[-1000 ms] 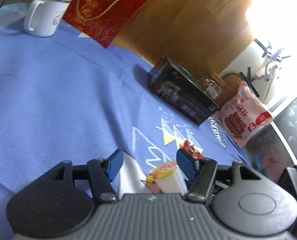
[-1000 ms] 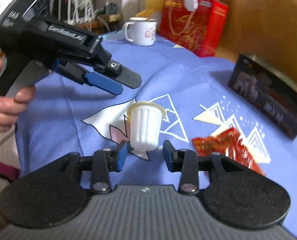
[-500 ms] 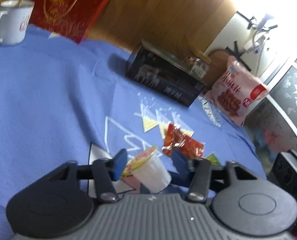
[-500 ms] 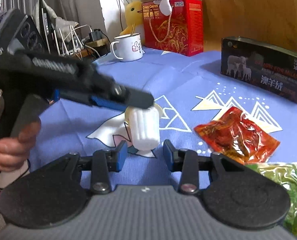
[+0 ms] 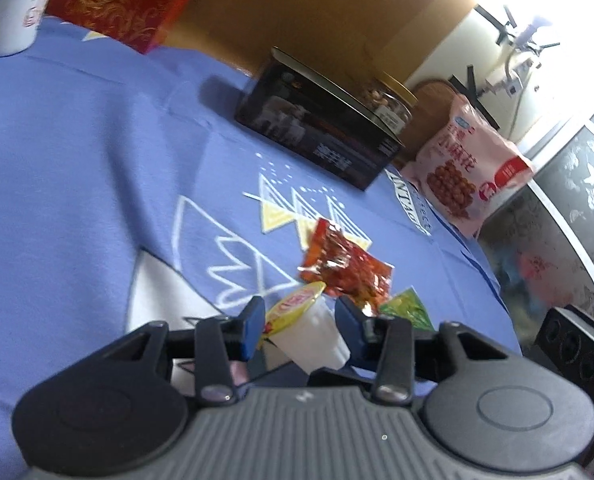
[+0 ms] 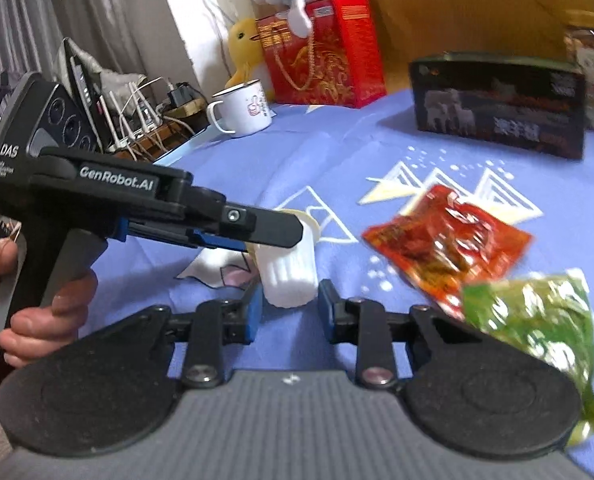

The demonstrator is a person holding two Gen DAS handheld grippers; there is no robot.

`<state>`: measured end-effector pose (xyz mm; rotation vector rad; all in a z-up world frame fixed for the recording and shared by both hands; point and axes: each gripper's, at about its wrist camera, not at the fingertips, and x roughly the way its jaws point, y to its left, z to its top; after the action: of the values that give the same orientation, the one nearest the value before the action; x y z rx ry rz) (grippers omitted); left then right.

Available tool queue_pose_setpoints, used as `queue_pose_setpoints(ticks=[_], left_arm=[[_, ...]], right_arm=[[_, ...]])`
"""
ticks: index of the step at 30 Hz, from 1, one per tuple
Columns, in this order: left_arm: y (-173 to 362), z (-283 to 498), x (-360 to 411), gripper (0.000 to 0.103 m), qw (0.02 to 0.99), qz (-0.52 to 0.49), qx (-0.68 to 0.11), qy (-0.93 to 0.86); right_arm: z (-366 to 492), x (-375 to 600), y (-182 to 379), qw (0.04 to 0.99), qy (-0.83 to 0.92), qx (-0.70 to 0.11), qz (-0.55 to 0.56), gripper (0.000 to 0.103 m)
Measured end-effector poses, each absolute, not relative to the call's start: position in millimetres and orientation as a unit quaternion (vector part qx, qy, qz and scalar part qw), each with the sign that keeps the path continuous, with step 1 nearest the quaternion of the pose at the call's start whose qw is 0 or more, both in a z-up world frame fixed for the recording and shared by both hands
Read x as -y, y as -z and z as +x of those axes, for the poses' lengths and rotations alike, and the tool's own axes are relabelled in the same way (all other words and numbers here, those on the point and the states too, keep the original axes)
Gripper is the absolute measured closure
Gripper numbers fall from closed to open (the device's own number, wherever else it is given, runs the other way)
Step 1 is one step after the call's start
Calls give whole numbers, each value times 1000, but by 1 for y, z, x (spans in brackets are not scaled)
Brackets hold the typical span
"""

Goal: Organize snacks
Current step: 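Grasp the white jelly cup by its yellow lid with the left gripper, then carry the jelly cup into the black tin and open the left gripper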

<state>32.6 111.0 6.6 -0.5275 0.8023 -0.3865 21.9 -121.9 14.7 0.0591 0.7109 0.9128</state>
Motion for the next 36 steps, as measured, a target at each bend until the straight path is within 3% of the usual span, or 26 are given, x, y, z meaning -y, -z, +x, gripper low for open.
queue_pose_setpoints(ticks=[12,21,29,36], left_arm=[[-51,83,-82,64,887,-214,-351,210],[-105,202,-52,63,911,-168,-298,230],[-88,290,-19,64,906,-160,-312,237],[-82,287,-16,55,912,-149,-311,222]], right_arm=[[57,147,-47,860,-407,-305,40,70],[161,158,-91,903,-355,-239,21,70],[238,171,-81,924,-300,-238,0,68],[237,186,-77,932,-282,-229,19,68]])
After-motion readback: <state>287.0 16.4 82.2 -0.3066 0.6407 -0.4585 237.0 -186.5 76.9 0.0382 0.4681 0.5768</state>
